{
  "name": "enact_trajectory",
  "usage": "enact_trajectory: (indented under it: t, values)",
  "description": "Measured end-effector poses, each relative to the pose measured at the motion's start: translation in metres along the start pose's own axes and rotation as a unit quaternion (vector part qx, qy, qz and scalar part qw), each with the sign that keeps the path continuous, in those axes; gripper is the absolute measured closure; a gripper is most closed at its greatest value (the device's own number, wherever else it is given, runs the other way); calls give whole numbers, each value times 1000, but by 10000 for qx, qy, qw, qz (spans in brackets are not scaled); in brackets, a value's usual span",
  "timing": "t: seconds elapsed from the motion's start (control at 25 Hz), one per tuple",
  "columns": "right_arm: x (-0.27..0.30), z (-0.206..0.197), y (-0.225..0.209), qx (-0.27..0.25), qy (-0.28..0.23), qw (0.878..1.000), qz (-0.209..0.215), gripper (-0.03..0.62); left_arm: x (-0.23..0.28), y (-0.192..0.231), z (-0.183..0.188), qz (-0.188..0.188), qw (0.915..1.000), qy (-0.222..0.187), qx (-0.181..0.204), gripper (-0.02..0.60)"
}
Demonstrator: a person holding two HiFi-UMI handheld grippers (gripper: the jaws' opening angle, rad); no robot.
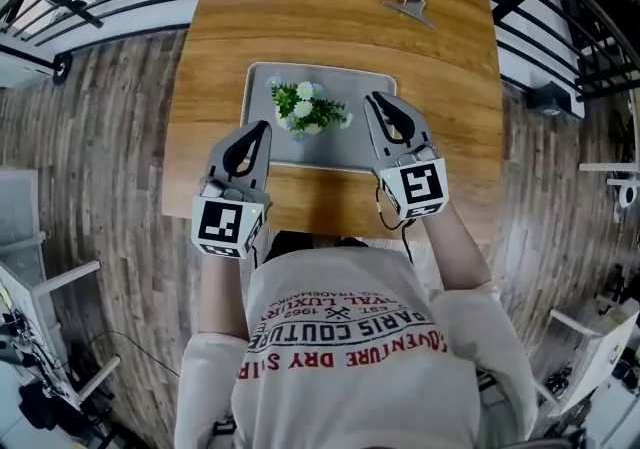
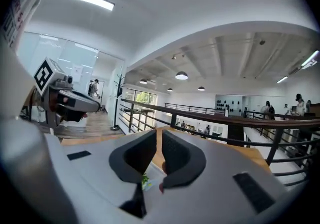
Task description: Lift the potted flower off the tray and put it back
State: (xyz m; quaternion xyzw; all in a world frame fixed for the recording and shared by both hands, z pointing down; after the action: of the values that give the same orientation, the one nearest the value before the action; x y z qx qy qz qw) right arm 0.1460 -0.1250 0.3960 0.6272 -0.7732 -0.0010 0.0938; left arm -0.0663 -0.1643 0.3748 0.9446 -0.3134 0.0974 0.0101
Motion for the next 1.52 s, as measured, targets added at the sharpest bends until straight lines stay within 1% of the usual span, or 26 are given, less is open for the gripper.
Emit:
enact_trajectory:
  t: [0.16, 0.28, 0.32, 0.4, 0.48, 0.6, 0.72, 0.92, 1.04, 1.2, 1.32, 1.52]
  values:
    - [-15, 22, 0, -49, -162, 9997, -182, 560, -2, 4, 21, -128, 9994, -256, 203, 569]
    - [-26, 37, 2, -85, -290, 9985, -454, 566, -5, 5, 35, -229, 9982, -357, 427, 569]
    - [-29, 42, 3, -94, -346, 9982, -485, 566, -8, 4, 40, -261, 9975, -365, 548, 569]
    - [-36, 50, 9, -117, -469, 9980, -419, 566, -12, 3, 52, -352, 9953, -440, 789, 569]
    - [-40, 56, 14, -100, -561, 9976, -384, 566, -14, 5, 60, -420, 9938, -547, 867, 569]
    - [-42, 60, 19, -118, -632, 9970, -419, 568, -15, 13, 61, -417, 9947, -610, 718, 569]
    - [-41, 63, 23, -133, -682, 9961, -550, 568, -15, 20, 59, -477, 9950, -660, 586, 569]
    - [-39, 64, 26, -88, -617, 9961, -622, 568, -23, 22, 69, -626, 9940, -856, 282, 569]
    - [-39, 63, 27, -52, -612, 9959, -656, 568, -22, 22, 68, -615, 9942, -802, 374, 569]
    - [-38, 63, 28, -67, -597, 9960, -661, 568, -20, 24, 63, -621, 9945, -772, 326, 569]
    - [-37, 63, 27, -63, -526, 9958, -747, 568, -20, 24, 63, -605, 9945, -785, 332, 569]
    - [-40, 62, 26, 103, -587, 9947, -834, 568, -22, 20, 61, -632, 9941, -812, 336, 569]
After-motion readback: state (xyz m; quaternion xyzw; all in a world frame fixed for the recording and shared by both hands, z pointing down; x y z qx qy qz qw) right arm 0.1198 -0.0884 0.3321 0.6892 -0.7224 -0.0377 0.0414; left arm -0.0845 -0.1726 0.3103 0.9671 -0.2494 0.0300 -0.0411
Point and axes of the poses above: the fingertips, and each gripper's own axes: x forward along the fingers, y to its left, z out of its top, the point moved 5 cm from there along -x, backward along the fingers, and after that the axes turned 2 degrees about -y, right-handed, at the moved point
